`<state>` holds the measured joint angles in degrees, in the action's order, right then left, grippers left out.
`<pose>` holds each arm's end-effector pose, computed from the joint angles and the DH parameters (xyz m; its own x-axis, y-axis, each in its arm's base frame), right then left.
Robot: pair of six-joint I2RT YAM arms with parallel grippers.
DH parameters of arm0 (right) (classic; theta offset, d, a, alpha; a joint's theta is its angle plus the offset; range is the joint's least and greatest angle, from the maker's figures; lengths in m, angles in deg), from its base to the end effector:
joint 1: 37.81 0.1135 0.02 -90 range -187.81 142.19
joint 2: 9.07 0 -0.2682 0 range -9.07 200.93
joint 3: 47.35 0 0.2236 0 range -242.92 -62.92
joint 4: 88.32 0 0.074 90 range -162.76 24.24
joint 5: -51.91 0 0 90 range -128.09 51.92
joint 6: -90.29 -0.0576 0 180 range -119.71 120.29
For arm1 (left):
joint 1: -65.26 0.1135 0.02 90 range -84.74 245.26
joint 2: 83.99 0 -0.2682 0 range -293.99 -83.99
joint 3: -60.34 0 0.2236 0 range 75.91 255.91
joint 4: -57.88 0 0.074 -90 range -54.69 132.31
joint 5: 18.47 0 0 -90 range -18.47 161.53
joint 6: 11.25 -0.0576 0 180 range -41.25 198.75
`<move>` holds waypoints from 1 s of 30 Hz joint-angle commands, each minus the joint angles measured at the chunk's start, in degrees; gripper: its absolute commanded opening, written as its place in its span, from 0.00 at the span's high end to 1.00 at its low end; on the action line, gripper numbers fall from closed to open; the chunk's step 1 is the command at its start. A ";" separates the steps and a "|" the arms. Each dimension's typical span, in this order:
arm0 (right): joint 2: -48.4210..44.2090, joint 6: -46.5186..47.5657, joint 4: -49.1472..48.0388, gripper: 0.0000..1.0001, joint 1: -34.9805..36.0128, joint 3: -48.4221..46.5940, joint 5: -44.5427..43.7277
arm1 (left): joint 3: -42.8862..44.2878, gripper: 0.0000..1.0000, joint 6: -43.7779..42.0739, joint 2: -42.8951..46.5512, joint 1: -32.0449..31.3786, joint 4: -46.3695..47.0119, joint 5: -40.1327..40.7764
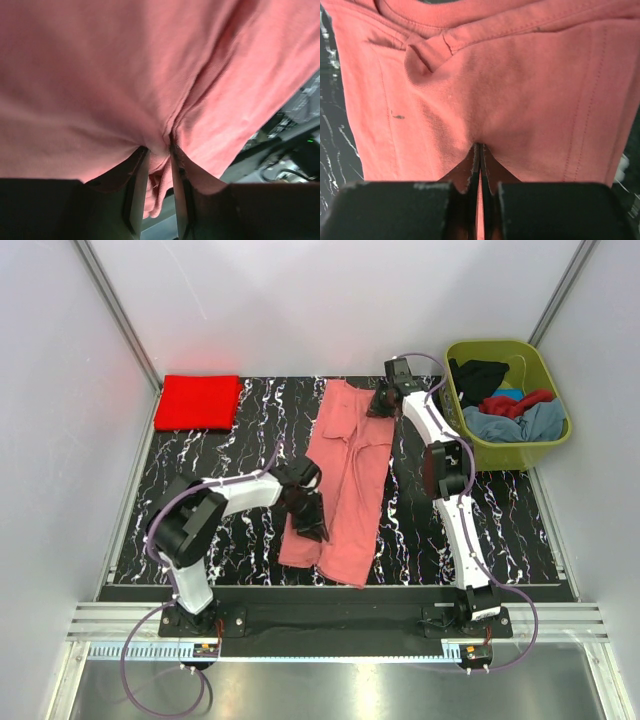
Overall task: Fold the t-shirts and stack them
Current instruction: Fold the tshirt
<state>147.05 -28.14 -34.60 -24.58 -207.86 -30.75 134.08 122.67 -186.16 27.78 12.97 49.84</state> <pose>0.5567 0.1384 0.1397 -0.7960 0.2979 -0.5270 0.0806 0.9149 0.3955 0.2328 -0.2054 0.1471 -0.9981 -0.0469 0.0391 -0.0595 0.8891 -0.4539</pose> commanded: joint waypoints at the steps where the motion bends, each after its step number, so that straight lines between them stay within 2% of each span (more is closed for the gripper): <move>1: 4.54 2.32 0.79 0.95 1.53 -4.63 2.50 | 1.59 0.69 4.33 -4.69 -2.07 5.61 -0.45; 7: 7.80 3.02 -3.08 0.91 1.97 -9.21 10.23 | 4.84 0.69 6.17 -7.42 -3.31 6.40 -0.98; 11: 10.08 2.15 -4.57 0.90 1.80 -13.07 11.65 | 5.02 0.68 7.58 -7.61 -3.31 6.40 -1.69; 18: 10.61 1.18 -6.77 0.86 1.18 -14.49 12.79 | 11.96 0.64 3.03 -6.82 -3.75 3.78 -0.64; 24: 2.29 1.44 -5.55 0.85 0.74 -10.36 12.09 | 14.25 0.63 -0.50 2.83 -4.10 -3.43 1.48; 30: -7.90 2.67 5.60 0.82 0.39 -7.38 11.39 | 8.64 0.63 -2.43 12.24 -4.01 -6.87 1.48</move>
<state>151.00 -26.70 -34.71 -23.99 -216.19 -19.54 144.99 122.76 -179.56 23.91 8.94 50.34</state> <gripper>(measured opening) 0.170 0.371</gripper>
